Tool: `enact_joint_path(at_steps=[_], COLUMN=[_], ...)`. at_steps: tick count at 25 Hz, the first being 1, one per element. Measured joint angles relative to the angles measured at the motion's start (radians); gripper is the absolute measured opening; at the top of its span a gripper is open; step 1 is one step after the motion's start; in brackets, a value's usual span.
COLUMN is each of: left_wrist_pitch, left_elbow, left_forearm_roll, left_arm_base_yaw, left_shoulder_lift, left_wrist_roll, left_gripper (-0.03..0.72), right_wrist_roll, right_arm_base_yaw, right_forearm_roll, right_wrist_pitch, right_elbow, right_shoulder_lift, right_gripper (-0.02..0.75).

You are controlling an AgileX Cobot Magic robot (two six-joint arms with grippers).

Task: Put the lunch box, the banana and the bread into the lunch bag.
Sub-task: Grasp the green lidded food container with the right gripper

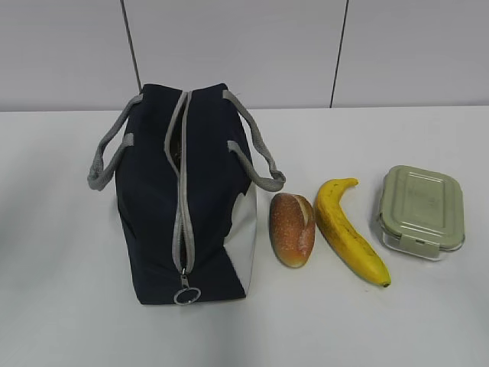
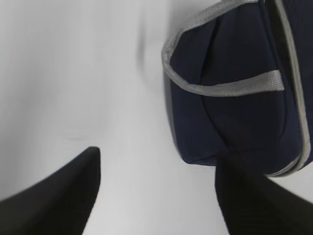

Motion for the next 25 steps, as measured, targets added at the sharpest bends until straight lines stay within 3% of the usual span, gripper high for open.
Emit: enact_joint_path(at_steps=[8, 20, 25], left_wrist_pitch=[0.000, 0.071, 0.075], left_elbow=[-0.205, -0.486, -0.553], left_forearm_roll=[-0.032, -0.148, -0.160], left_arm_base_yaw=[-0.130, -0.147, -0.193], left_shoulder_lift=[0.272, 0.617, 0.709], left_wrist_roll=[0.000, 0.000, 0.000], left_gripper=[0.495, 0.495, 0.495], right_wrist_roll=[0.000, 0.000, 0.000], right_arm_base_yaw=[0.000, 0.000, 0.000], right_forearm_roll=[0.000, 0.000, 0.000], right_wrist_pitch=[0.000, 0.000, 0.000], right_elbow=[0.000, 0.000, 0.000], right_shoulder_lift=[0.000, 0.000, 0.000], right_gripper=[0.404, 0.404, 0.404])
